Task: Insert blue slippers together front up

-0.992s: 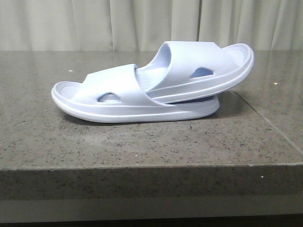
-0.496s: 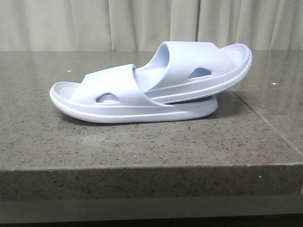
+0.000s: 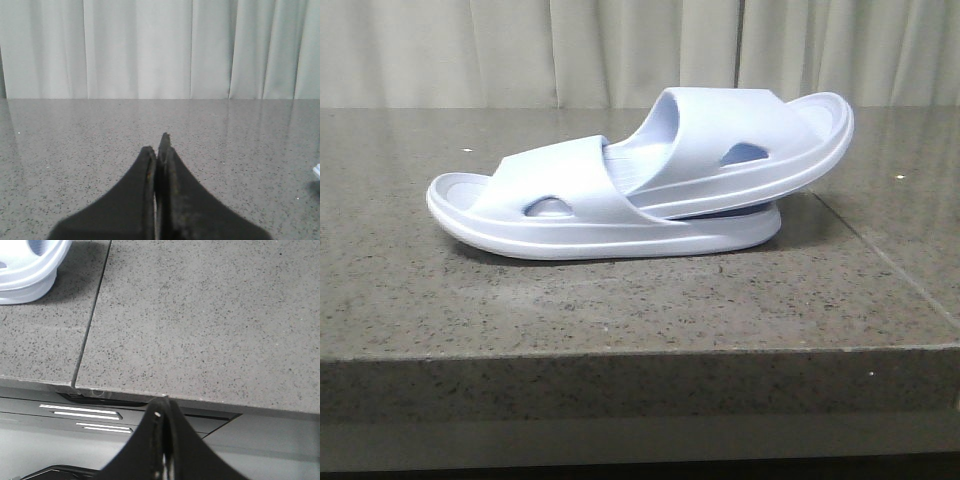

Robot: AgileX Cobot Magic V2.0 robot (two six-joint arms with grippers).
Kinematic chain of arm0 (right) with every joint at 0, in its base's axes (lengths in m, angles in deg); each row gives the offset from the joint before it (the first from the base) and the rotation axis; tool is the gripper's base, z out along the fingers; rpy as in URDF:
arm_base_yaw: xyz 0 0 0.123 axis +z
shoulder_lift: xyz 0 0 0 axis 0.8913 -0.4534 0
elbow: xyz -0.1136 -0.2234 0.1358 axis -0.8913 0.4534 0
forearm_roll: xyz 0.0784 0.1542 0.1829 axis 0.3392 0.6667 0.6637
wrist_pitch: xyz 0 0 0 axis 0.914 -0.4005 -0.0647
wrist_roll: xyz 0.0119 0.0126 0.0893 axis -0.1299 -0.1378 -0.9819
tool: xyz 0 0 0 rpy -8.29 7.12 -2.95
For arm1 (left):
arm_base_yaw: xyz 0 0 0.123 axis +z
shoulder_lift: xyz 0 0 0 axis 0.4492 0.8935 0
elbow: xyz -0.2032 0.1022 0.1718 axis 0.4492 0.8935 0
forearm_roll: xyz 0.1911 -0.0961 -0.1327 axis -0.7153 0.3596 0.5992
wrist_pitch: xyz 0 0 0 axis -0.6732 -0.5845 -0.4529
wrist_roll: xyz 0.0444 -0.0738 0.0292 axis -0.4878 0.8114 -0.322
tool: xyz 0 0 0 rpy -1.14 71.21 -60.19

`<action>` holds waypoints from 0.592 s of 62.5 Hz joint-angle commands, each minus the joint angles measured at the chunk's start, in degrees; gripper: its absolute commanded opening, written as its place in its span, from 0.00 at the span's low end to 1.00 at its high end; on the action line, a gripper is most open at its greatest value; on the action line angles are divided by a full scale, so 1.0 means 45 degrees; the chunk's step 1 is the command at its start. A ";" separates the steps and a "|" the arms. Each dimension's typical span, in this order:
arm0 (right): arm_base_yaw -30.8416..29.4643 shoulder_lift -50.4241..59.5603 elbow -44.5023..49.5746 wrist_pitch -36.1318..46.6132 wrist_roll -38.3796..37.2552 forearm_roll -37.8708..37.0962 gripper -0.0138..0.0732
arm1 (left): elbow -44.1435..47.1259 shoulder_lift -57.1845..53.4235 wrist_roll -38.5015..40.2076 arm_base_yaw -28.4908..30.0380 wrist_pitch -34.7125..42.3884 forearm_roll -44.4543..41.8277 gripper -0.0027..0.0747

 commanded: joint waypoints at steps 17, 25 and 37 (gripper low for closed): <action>0.0018 -0.0050 -0.0318 0.0725 0.0029 0.0015 0.08 | 0.0056 -0.0232 0.0008 0.0054 0.1107 0.0103 0.01; 0.0018 -0.0050 -0.0318 0.0725 0.0029 0.0015 0.08 | 0.0056 -0.0232 0.0008 0.0054 0.1107 0.0103 0.01; 0.0018 -0.0050 -0.0318 0.0725 0.0029 0.0015 0.08 | 0.0056 -0.0232 0.0008 0.0054 0.1107 0.0103 0.01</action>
